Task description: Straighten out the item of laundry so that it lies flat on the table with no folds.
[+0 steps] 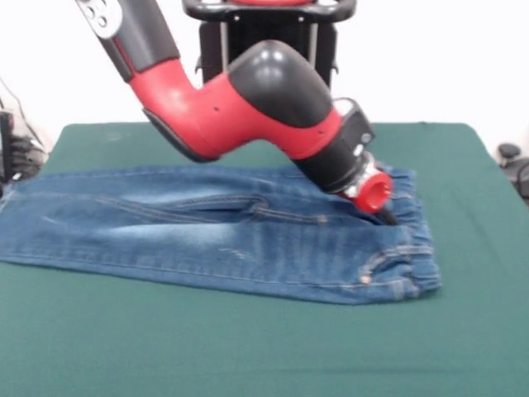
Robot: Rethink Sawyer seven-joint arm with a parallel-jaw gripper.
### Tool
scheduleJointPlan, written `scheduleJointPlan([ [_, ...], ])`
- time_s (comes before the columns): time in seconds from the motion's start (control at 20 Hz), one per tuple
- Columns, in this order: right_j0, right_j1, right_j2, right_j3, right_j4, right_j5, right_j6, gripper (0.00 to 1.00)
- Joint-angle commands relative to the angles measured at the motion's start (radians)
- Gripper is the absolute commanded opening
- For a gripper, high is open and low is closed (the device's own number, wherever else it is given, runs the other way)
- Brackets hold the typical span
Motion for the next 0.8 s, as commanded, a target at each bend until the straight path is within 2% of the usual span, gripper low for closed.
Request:
scheduleJointPlan([
  [0.05, 0.160, 0.339, 0.183, 0.048, 0.003, -0.363, 0.063, 1.00],
  [0.6, 0.187, 0.338, 0.196, 0.043, 0.018, -0.407, 0.090, 1.00],
  [0.7, 0.211, 0.306, 0.188, 0.049, 0.041, -0.419, 0.117, 1.00],
  [0.8, 0.279, 0.191, 0.116, 0.074, 0.088, -0.443, 0.189, 1.00],
])
